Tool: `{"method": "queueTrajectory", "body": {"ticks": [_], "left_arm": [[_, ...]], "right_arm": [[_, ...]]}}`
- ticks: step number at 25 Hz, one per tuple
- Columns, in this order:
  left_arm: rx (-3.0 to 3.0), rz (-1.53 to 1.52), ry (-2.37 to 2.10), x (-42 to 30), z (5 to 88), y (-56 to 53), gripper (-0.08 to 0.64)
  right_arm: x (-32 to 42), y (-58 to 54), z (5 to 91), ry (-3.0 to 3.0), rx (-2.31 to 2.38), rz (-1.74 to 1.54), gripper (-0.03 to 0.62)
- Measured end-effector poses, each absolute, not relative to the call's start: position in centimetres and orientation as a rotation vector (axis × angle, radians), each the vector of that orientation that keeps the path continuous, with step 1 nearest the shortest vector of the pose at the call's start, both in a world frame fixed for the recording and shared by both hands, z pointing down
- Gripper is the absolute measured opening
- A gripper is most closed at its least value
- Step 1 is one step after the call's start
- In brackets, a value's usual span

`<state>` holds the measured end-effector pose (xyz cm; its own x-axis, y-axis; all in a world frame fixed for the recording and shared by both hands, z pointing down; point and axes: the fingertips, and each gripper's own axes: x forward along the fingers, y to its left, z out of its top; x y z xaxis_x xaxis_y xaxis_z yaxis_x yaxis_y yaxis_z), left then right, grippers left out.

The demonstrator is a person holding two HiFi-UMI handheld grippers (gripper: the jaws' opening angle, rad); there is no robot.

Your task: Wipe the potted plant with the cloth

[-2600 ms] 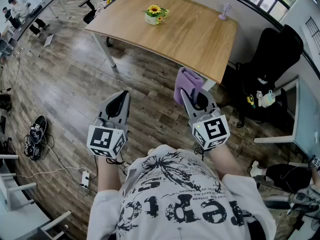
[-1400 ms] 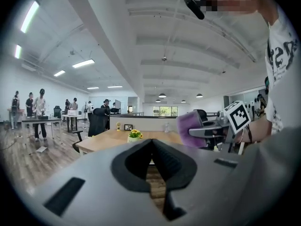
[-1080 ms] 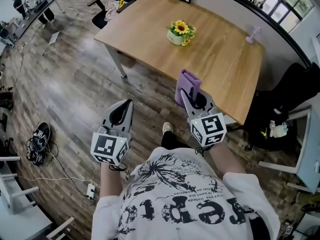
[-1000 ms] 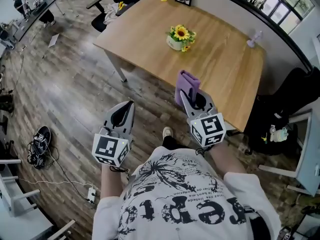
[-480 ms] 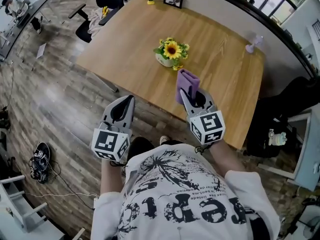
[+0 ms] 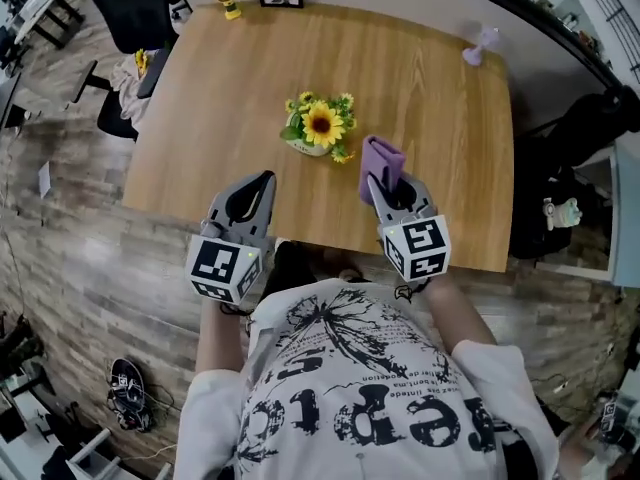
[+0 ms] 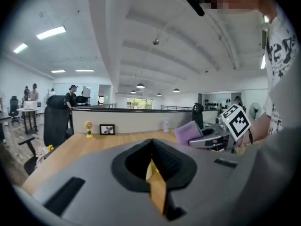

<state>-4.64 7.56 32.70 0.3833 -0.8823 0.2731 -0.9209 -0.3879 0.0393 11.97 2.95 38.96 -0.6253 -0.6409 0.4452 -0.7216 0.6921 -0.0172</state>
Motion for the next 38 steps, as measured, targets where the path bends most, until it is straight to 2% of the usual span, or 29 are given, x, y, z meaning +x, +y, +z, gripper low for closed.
{"method": "queueTrajectory", "body": {"ticks": [10, 19, 27, 38], "left_arm": [[2.633, 0.438, -1.134, -7.0, 39.7, -1.1, 0.003], [2.648, 0.527, -0.821, -5.8, 47.3, -5.2, 0.003], [2.738, 0.593, -0.686, -3.9, 49.7, -6.5, 0.003], [2.753, 0.531, -0.629, -3.1, 49.7, -6.3, 0.003]], "right_arm": [[13.0, -0.4, 47.3, -2.122, 1.297, 0.451, 0.075], [11.8, -1.7, 53.0, -1.985, 1.319, 0.617, 0.074], [9.4, -3.3, 55.1, -1.985, 1.278, 0.647, 0.074], [8.2, -5.7, 55.4, -1.987, 1.236, 0.591, 0.074]]}}
